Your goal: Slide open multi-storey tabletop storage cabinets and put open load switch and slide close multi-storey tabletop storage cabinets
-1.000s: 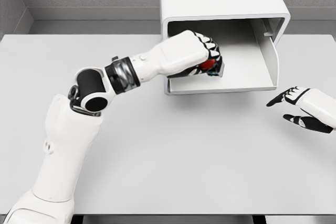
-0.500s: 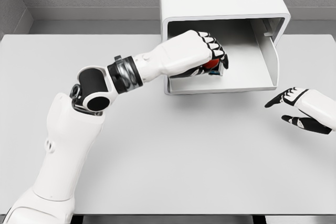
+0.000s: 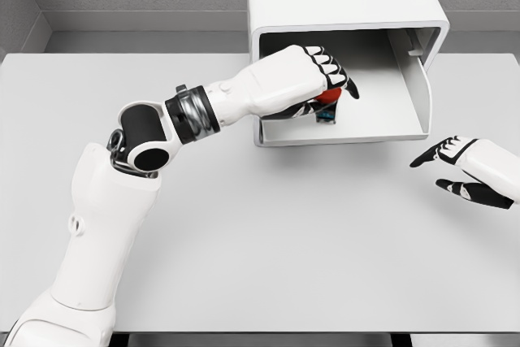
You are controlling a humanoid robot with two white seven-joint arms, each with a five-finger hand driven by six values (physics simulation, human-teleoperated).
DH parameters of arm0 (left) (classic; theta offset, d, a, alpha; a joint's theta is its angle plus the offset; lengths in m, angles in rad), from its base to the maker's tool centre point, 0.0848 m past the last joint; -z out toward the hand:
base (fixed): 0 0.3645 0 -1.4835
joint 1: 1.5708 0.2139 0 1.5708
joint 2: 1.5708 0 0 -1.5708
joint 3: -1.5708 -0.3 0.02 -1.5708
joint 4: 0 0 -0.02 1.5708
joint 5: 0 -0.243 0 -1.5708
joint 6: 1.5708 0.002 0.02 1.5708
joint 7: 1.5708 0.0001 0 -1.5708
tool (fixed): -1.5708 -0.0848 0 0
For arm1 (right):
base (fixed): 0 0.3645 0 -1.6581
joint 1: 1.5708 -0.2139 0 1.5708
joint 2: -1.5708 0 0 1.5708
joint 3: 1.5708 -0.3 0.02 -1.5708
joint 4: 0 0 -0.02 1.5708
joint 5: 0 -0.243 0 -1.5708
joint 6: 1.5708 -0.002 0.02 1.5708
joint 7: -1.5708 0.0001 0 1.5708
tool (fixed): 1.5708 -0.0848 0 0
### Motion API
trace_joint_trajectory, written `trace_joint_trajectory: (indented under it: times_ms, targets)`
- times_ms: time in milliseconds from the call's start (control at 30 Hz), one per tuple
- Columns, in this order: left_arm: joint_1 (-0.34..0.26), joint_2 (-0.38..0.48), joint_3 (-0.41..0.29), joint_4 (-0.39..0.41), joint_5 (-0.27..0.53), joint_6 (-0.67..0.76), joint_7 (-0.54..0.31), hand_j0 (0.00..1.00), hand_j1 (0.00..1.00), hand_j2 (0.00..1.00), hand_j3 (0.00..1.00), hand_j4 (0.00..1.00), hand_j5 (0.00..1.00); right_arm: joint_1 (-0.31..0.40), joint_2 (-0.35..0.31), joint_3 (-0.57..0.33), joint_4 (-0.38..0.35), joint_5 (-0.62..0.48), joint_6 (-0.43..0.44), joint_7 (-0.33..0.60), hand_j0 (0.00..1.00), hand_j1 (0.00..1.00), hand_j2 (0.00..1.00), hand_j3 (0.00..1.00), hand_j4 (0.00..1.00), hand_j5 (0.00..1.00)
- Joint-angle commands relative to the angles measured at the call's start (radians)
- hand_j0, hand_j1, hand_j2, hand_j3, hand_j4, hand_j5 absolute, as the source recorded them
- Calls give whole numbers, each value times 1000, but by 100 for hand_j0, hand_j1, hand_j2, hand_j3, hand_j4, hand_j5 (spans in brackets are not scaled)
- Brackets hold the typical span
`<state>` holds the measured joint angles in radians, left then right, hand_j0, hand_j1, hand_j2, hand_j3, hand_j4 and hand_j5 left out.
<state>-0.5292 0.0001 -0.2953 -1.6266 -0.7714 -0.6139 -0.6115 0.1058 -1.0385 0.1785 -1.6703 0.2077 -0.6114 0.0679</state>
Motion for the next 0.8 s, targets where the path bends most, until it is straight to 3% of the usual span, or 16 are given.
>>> trace_joint_trajectory:
  times_ms: [0,233,400,467,567,700,767]
  targets:
    - [0,0,1,1,6,3,1,72,72,72,72,72,72,0,-2,-1,-2,-7,1,0,66,66,66,66,66,66]
    - [0,0,4,-7,8,3,1,81,81,81,81,81,81,0,-2,-2,0,-7,1,0,66,66,66,66,66,66]
    - [12,0,28,-125,26,3,1,99,99,99,99,99,99,0,-2,-4,-2,-7,1,0,66,66,66,66,66,66]
    - [29,0,42,-174,115,3,1,100,100,100,100,100,100,0,-2,-4,-8,-5,1,1,66,66,66,66,66,66]
    - [29,1,50,-174,322,3,1,100,100,100,100,100,100,0,-2,-2,-17,-5,1,1,66,66,66,66,66,66]
    - [52,242,113,-174,560,3,1,100,100,100,100,100,100,-2,0,3,-39,-5,1,4,66,66,66,66,66,66]
    - [106,313,203,-174,587,3,1,100,100,100,100,100,100,-2,14,4,-40,-5,1,4,66,66,66,66,66,66]
